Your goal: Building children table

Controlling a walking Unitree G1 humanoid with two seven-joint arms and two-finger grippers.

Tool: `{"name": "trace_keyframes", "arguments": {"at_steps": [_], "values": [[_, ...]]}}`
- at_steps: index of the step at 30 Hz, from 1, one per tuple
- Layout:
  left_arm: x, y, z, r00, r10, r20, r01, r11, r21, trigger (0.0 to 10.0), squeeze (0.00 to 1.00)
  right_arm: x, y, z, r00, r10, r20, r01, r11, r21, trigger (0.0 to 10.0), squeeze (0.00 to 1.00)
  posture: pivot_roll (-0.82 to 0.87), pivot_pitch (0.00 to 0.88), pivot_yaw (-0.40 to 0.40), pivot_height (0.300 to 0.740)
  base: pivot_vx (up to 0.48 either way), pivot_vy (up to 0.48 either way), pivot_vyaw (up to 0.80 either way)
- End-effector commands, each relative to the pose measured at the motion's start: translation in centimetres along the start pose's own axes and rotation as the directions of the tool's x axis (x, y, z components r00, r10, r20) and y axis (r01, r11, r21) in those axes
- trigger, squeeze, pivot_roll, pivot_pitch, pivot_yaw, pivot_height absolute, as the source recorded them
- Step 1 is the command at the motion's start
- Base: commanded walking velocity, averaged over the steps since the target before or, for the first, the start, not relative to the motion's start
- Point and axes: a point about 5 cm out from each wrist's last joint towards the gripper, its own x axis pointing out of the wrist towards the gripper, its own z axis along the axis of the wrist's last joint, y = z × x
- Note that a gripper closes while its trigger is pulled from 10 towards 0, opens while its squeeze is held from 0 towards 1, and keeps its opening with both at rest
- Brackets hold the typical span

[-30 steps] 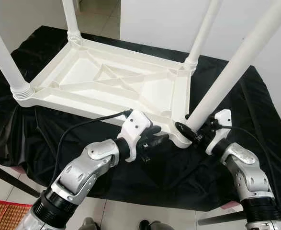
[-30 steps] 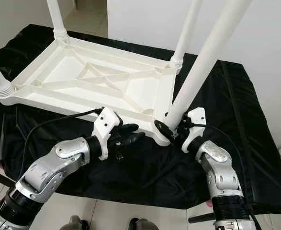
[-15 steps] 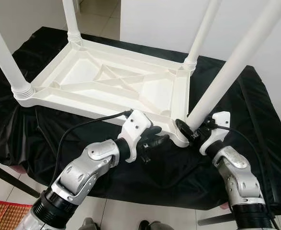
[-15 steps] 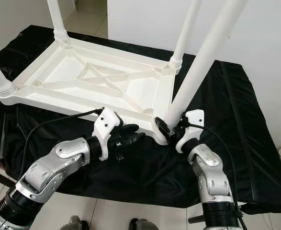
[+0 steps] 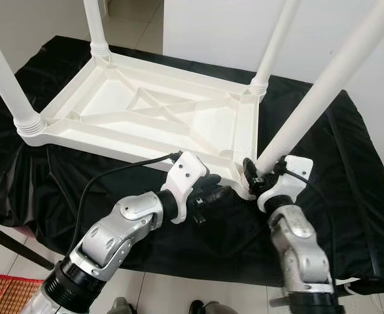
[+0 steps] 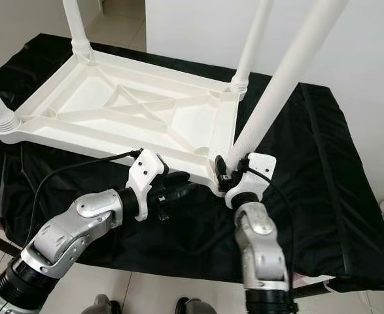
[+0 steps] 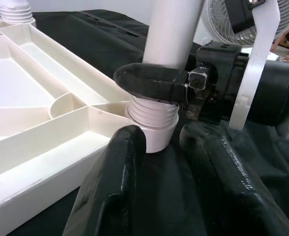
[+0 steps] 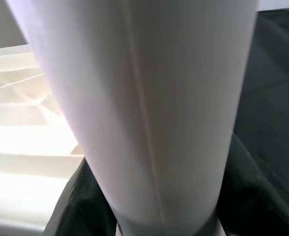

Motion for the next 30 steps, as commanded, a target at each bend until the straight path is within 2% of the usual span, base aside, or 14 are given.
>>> {"name": "trace_keyframes", "arguments": {"at_steps": [1,2,8,9,10,11,17,19,23,24,25,26,27,30], "values": [[0.0,-1.1,-0.1,0.992,-0.124,-0.002,0.124,0.992,-0.008,10.0,0.0,-0.5,-0.6,-1.0,0.995,-0.077,-0.058,0.076,0.997,-0.014,10.0,0.0,0.04,0.143,-0.083,0.74,0.0,0.0,0.0],[0.0,-1.2,-0.1,0.992,-0.125,-0.002,0.125,0.992,-0.007,10.0,0.0,-0.6,-0.5,-1.1,0.992,-0.105,-0.063,0.104,0.994,-0.022,10.0,0.0,0.04,0.143,-0.083,0.74,0.0,0.0,0.0],[0.0,-1.2,-0.1,0.992,-0.127,-0.001,0.127,0.992,-0.004,10.0,0.0,-0.8,0.2,-1.3,0.991,-0.101,-0.083,0.1,0.995,-0.008,10.0,0.0,0.04,0.138,-0.087,0.74,0.0,0.0,0.0],[0.0,-1.2,-0.1,0.992,-0.129,-0.001,0.129,0.992,-0.004,10.0,0.0,-0.5,-0.4,-1.1,0.992,-0.103,-0.076,0.102,0.995,-0.01,10.0,0.09,0.04,0.132,-0.089,0.74,0.0,0.0,0.0],[0.0,-1.3,-0.1,0.991,-0.13,-0.001,0.13,0.991,-0.004,10.0,0.0,-0.4,-0.6,-1.1,0.992,-0.097,-0.076,0.097,0.995,-0.008,10.0,0.09,0.04,0.132,-0.089,0.74,0.0,0.0,0.0],[0.0,-1.3,-0.1,0.991,-0.132,0.0,0.132,0.991,-0.004,10.0,0.0,-0.3,-0.9,-0.9,0.993,-0.094,-0.067,0.093,0.996,-0.017,10.0,1.0,0.04,0.132,-0.089,0.74,0.0,0.0,0.0],[0.0,-1.4,-0.1,0.991,-0.135,-0.001,0.135,0.991,-0.003,10.0,0.0,0.1,-2.0,-0.4,0.998,-0.044,-0.045,0.042,0.998,-0.036,10.0,1.0,0.04,0.13,-0.092,0.74,0.0,0.0,0.0],[0.0,-1.4,-0.2,0.991,-0.136,-0.001,0.136,0.991,-0.003,10.0,0.0,0.4,-2.9,-0.3,0.998,0.039,-0.042,-0.042,0.997,-0.062,10.0,1.0,0.04,0.13,-0.092,0.74,0.0,0.0,0.0],[0.0,-1.4,-0.2,0.991,-0.137,-0.001,0.137,0.991,-0.003,10.0,0.0,0.6,-3.2,-0.3,0.991,0.123,-0.049,-0.127,0.989,-0.072,10.0,1.0,0.04,0.13,-0.092,0.74,0.0,0.0,0.0],[0.0,-1.4,-0.2,0.99,-0.139,-0.001,0.139,0.99,-0.004,10.0,0.0,0.5,-3.1,-0.4,0.972,0.221,-0.075,-0.226,0.972,-0.068,10.0,0.99,0.04,0.13,-0.092,0.74,0.0,0.0,0.0],[0.0,-1.4,-0.2,0.99,-0.139,-0.001,0.139,0.99,-0.004,10.0,0.0,0.5,-3.1,-0.4,0.972,0.221,-0.075,-0.226,0.972,-0.068,10.0,0.99,0.04,0.13,-0.092,0.74,0.0,0.0,0.0],[0.0,-1.5,-0.1,0.99,-0.141,-0.001,0.141,0.99,-0.004,10.0,0.0,0.4,-3.0,-0.5,0.954,0.286,-0.094,-0.292,0.954,-0.062,10.0,0.99,0.03,0.134,-0.091,0.74,0.0,0.0,0.0],[0.0,-1.5,-0.1,0.989,-0.145,-0.001,0.145,0.989,-0.004,10.0,0.0,0.4,-3.2,-0.5,0.928,0.355,-0.112,-0.364,0.928,-0.074,10.0,0.0,0.03,0.134,-0.091,0.74,0.0,0.0,0.0],[-0.1,-1.5,-0.1,0.988,-0.151,-0.001,0.151,0.988,-0.002,10.0,0.0,0.5,-3.4,-0.4,0.909,0.4,-0.115,-0.41,0.907,-0.092,10.0,0.0,0.03,0.137,-0.084,0.74,0.0,0.0,0.0]]}}
